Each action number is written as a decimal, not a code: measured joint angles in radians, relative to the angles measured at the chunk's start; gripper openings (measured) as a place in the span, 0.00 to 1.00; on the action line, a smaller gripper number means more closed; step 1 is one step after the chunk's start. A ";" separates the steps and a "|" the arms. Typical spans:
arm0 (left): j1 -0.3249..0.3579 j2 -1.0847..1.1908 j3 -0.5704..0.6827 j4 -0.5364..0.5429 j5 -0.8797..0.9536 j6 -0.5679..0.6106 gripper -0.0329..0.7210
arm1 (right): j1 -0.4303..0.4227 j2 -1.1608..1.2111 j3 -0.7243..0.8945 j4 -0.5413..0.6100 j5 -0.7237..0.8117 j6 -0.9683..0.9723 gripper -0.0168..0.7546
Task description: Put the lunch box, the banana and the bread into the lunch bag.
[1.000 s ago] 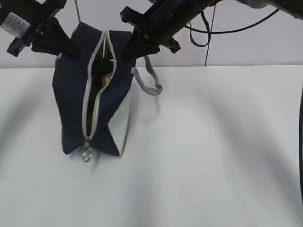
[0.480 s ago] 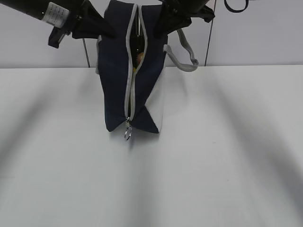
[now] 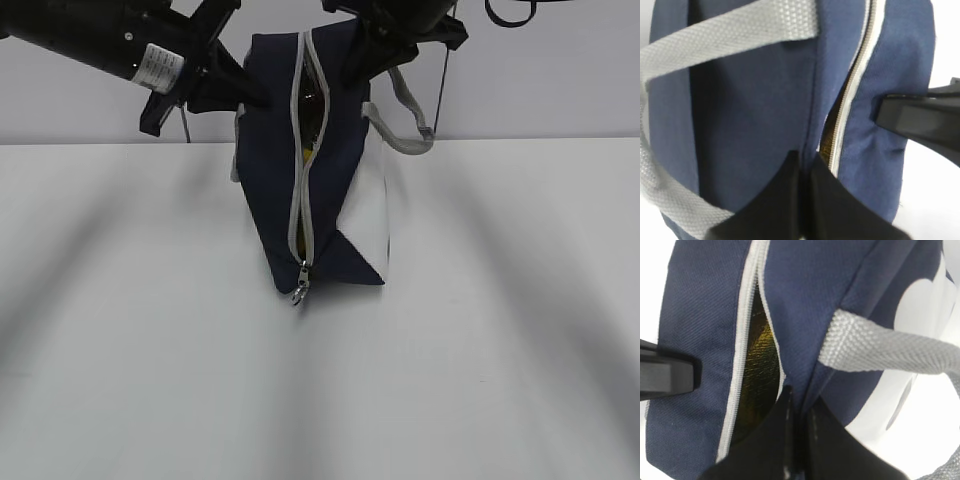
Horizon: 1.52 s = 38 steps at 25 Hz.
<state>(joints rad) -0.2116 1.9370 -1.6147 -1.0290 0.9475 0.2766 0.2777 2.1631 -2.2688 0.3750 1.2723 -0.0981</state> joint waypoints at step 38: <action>-0.001 -0.005 0.000 0.075 -0.012 0.000 0.11 | 0.000 0.027 0.005 -0.074 -0.008 0.036 0.24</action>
<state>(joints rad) -0.2125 1.9318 -1.6147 -0.9543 0.9354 0.2766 0.2777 2.1896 -2.2636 0.3013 1.2647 -0.0617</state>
